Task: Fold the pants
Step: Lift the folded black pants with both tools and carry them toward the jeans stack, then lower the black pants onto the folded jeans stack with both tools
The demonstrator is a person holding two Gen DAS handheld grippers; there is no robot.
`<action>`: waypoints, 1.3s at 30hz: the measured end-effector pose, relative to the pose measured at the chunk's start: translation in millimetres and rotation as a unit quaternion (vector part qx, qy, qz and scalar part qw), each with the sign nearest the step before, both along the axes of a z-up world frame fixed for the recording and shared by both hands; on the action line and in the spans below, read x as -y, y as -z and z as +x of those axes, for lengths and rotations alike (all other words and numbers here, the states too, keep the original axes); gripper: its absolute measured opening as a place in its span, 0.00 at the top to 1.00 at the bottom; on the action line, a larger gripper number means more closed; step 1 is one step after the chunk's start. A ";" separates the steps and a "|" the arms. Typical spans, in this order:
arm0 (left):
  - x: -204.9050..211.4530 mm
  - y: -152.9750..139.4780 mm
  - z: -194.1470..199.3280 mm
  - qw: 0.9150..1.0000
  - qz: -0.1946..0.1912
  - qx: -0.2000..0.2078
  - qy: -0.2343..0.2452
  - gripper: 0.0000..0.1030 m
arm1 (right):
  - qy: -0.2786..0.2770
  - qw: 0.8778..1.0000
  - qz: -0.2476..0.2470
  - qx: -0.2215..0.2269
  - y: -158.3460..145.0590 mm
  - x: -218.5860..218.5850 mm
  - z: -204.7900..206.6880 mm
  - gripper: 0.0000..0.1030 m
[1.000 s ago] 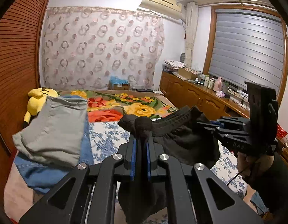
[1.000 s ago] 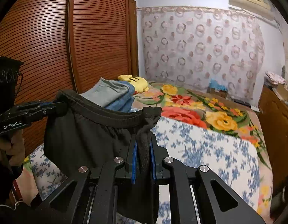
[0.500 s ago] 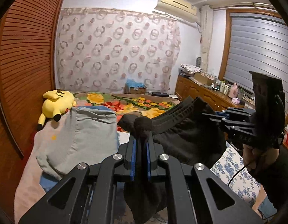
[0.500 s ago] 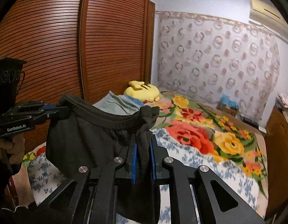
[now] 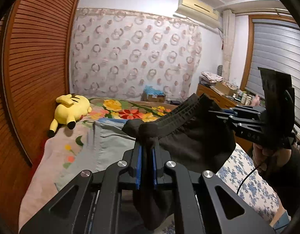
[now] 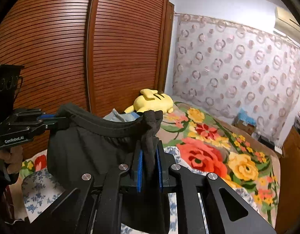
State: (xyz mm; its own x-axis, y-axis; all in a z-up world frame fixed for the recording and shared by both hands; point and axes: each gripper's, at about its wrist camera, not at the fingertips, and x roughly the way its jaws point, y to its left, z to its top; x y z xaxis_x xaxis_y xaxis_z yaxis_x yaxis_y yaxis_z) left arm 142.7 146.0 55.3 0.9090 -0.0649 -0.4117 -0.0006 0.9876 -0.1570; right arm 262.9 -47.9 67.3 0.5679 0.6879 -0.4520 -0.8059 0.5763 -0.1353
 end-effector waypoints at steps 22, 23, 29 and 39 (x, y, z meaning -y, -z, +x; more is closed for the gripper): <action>-30.5 25.7 -11.7 0.992 -0.029 0.011 -0.121 0.90 | -0.085 0.995 -0.041 0.012 17.2 -95.1 79.2 0.88; -31.1 27.7 -11.6 0.992 -0.029 0.008 -0.126 0.90 | -0.089 0.995 -0.043 0.012 18.1 -99.9 80.9 0.88; -33.8 36.6 -12.8 0.989 -0.025 -0.006 -0.144 0.90 | -0.102 0.994 -0.047 0.003 26.8 -119.0 88.0 0.88; -37.5 49.8 -13.6 0.987 -0.026 -0.029 -0.153 0.90 | -0.096 0.994 -0.045 -0.029 36.4 -129.4 99.6 0.77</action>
State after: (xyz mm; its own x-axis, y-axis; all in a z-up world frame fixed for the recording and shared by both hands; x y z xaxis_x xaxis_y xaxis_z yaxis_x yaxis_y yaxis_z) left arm 129.1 183.5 5.4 0.8640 0.1873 -0.4674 -0.3087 0.9304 -0.1978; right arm 362.6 81.6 30.8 0.4010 0.7362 -0.5452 -0.9080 0.3982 -0.1301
